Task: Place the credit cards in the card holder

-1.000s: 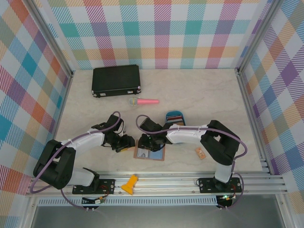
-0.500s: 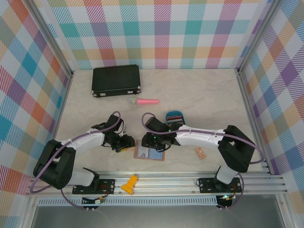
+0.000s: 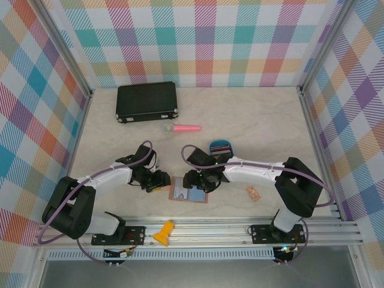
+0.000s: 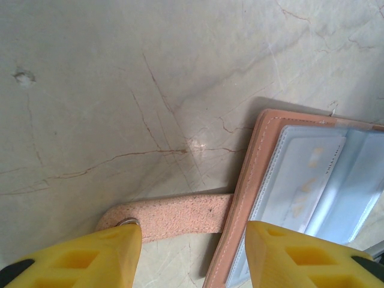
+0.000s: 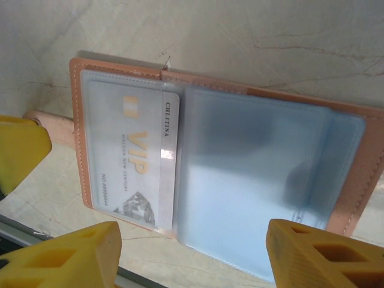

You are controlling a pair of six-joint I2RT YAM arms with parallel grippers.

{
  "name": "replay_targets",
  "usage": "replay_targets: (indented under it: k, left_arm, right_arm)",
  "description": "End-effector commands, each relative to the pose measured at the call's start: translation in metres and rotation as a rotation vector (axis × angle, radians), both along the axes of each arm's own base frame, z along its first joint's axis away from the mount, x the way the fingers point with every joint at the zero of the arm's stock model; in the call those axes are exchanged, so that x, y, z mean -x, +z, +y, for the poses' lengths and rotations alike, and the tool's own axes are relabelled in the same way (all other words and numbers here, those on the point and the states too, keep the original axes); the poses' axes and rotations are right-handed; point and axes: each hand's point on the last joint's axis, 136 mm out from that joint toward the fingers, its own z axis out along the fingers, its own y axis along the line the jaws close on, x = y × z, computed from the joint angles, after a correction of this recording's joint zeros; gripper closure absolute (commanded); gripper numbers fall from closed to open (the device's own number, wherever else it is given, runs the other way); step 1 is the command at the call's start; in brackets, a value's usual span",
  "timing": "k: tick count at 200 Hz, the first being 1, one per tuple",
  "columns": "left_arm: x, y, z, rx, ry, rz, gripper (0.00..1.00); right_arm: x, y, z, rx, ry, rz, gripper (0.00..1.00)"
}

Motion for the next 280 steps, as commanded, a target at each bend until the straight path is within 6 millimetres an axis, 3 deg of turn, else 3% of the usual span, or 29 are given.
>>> replay_targets:
  k: [1,35,70,110,150,178,244,280]
  left_arm:
    - [0.02,-0.017,0.009,-0.058,-0.002,0.078,0.49]
    - [0.02,-0.016,0.009,-0.057,-0.003,0.078,0.49]
    - [0.022,-0.017,0.009,-0.058,-0.004,0.081,0.49]
    - [0.021,-0.016,0.008,-0.057,-0.005,0.077,0.49]
    - [0.021,-0.017,0.008,-0.058,-0.005,0.08,0.49]
    - [0.021,-0.017,0.008,-0.058,-0.005,0.078,0.49]
    - [0.02,-0.016,0.009,-0.06,0.002,0.075,0.49]
    - [0.021,-0.016,0.009,-0.057,0.001,0.078,0.49]
  right_arm:
    - [0.0,-0.001,0.003,0.019,0.035,0.019,0.34]
    - [-0.005,-0.008,0.0,0.048,-0.002,0.038,0.34]
    - [-0.004,-0.003,0.012,-0.005,0.03,0.039,0.35]
    - [-0.003,-0.009,0.005,0.019,-0.007,0.051,0.35]
    - [0.001,0.006,0.041,-0.087,0.104,0.034,0.37]
    - [0.004,0.0,0.052,-0.076,0.095,0.064,0.38]
    - [0.005,-0.016,0.055,0.0,0.018,0.095,0.41]
    - [0.002,-0.016,0.046,0.067,-0.002,0.069,0.4]
